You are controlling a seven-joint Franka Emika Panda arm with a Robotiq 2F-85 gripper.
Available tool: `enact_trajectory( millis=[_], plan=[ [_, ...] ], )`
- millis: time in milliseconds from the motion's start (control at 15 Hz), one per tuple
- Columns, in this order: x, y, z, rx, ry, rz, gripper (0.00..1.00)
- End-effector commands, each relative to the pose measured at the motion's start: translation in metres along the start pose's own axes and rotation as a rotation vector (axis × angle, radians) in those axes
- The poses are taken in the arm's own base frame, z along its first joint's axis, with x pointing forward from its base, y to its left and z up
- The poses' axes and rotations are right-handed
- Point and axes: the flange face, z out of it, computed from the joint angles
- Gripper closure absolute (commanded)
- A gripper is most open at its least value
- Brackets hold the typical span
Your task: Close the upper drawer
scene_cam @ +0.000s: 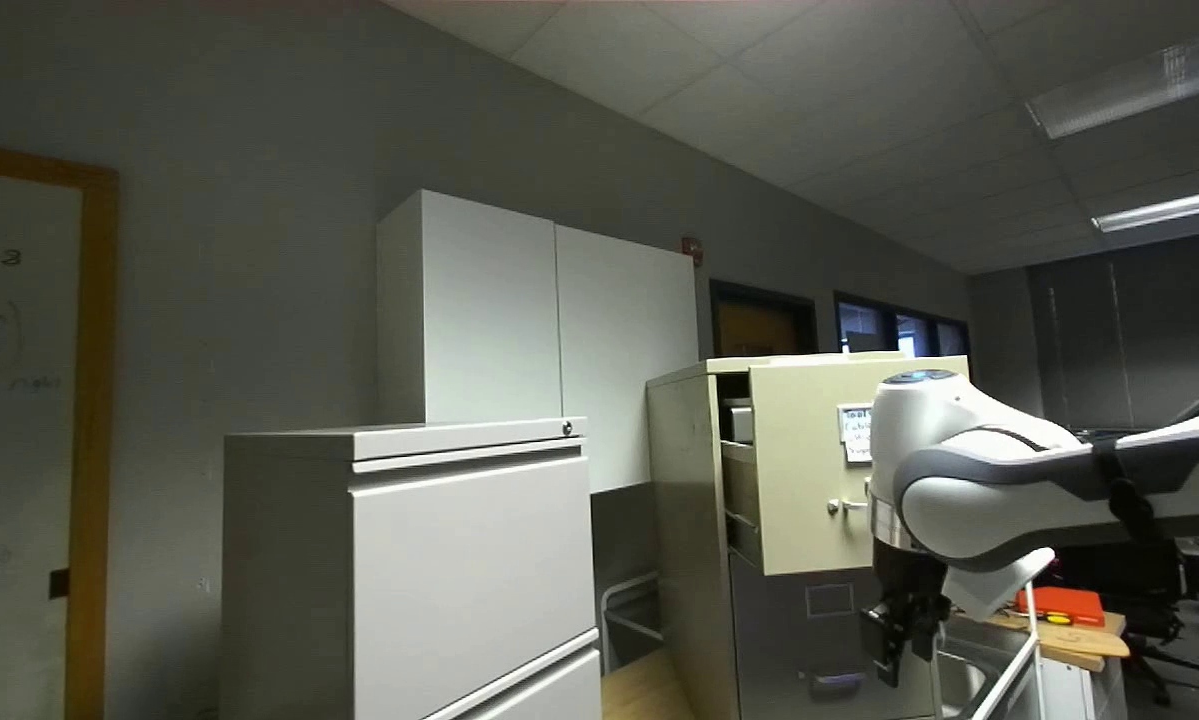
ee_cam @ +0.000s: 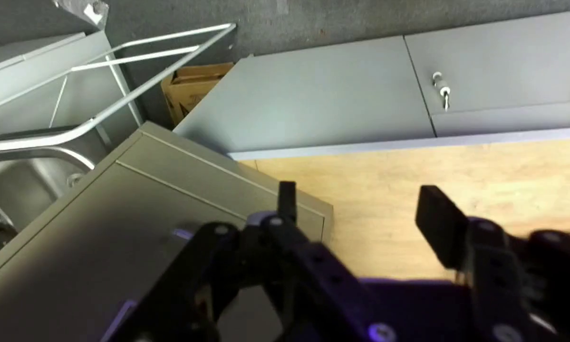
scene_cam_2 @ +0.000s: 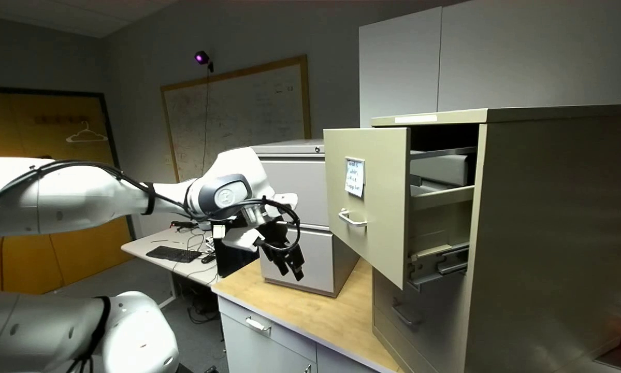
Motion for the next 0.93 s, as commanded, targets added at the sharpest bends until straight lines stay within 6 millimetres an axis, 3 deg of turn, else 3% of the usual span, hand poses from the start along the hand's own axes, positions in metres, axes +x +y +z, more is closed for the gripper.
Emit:
enact_trajectory(
  millis=[0,333,867],
  plan=[
    [-0.002,-0.004,-0.021,-0.044,0.171,0.033,0.61],
    [0.011,-0.001,-0.055,-0.054,0.392,0.077,0.98],
    [0.032,0.009,-0.096,-0.102,0.760,0.247,1.00]
  ],
)
